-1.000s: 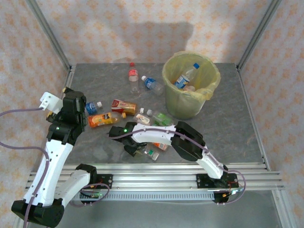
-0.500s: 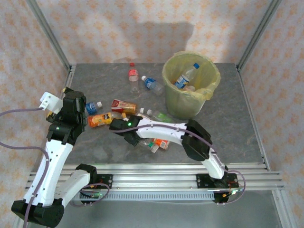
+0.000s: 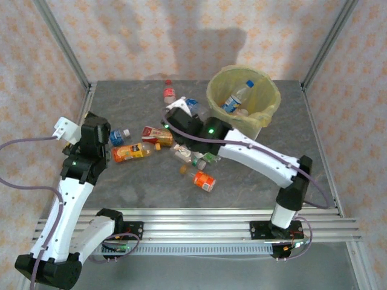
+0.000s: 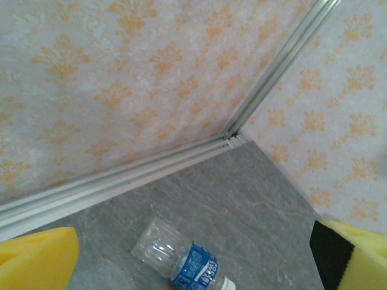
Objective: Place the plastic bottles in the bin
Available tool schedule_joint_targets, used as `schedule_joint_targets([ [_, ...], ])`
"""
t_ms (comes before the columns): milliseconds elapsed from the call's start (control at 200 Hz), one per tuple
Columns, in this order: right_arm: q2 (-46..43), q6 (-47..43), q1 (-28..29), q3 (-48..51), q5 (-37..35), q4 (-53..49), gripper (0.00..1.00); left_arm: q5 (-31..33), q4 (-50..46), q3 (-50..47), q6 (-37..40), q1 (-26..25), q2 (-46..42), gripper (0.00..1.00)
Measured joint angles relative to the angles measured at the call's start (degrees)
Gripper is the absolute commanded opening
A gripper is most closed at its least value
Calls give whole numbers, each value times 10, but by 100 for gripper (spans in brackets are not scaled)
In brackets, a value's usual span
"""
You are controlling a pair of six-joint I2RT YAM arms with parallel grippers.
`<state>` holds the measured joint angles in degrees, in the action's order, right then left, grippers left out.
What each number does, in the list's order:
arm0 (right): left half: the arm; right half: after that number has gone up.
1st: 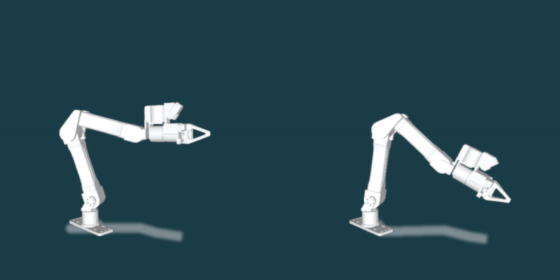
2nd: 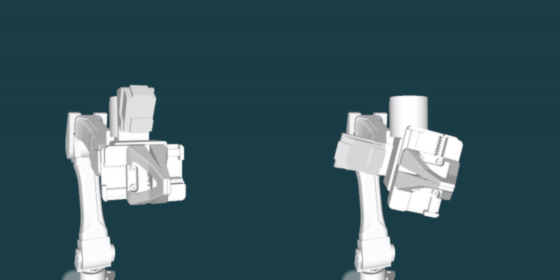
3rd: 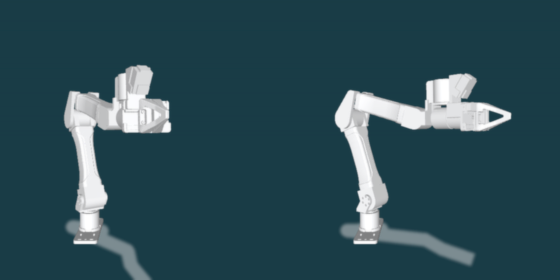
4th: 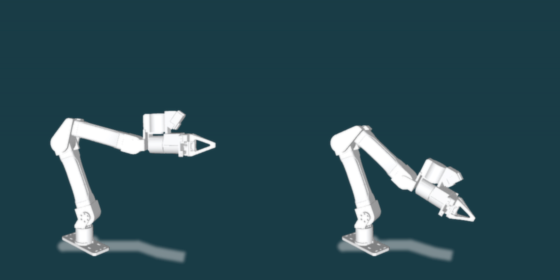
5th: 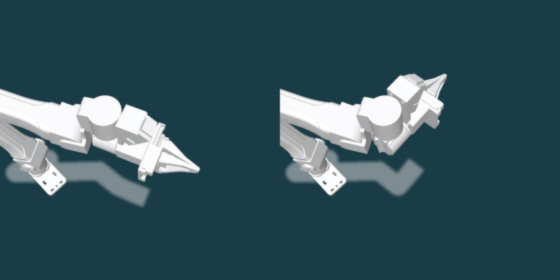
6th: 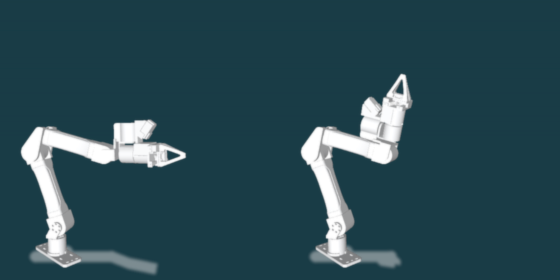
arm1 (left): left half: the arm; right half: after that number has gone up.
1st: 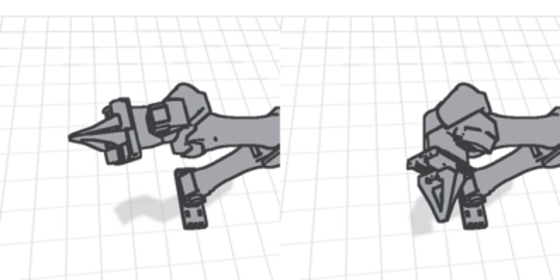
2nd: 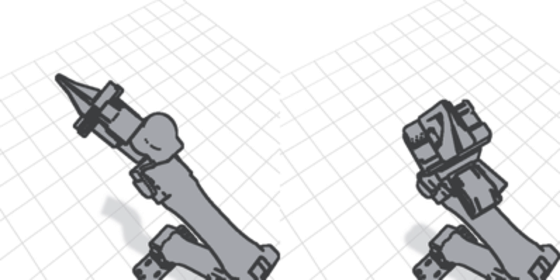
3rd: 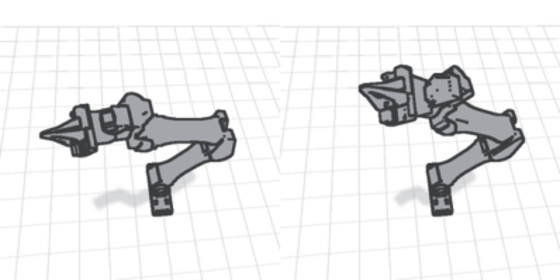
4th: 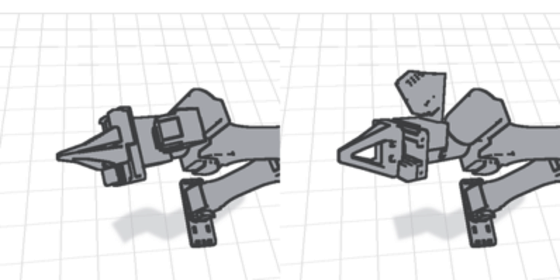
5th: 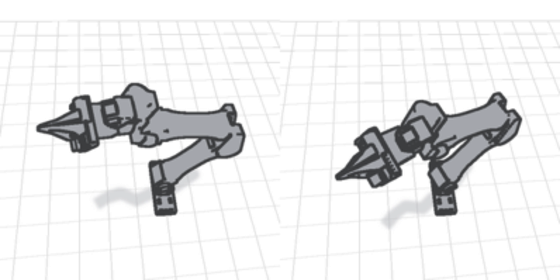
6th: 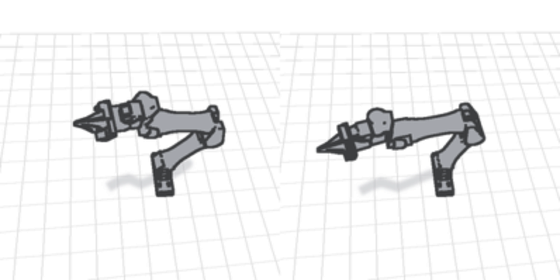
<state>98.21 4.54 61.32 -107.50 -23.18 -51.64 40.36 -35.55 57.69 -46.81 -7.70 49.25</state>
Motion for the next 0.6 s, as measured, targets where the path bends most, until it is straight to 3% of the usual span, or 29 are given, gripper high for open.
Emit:
schedule_joint_targets([
  [170, -32, -23, -24, -45, -34, 27, 27, -59, 3, 0, 22, 0, 14, 100],
  [475, -15, -54, -149, -169, -50, 38, 27, -251, 52, -17, 94, -1, 15, 100],
  [600, 10, -55, -196, -214, -56, 32, 26, -321, 62, -29, 114, -29, 16, 100],
])
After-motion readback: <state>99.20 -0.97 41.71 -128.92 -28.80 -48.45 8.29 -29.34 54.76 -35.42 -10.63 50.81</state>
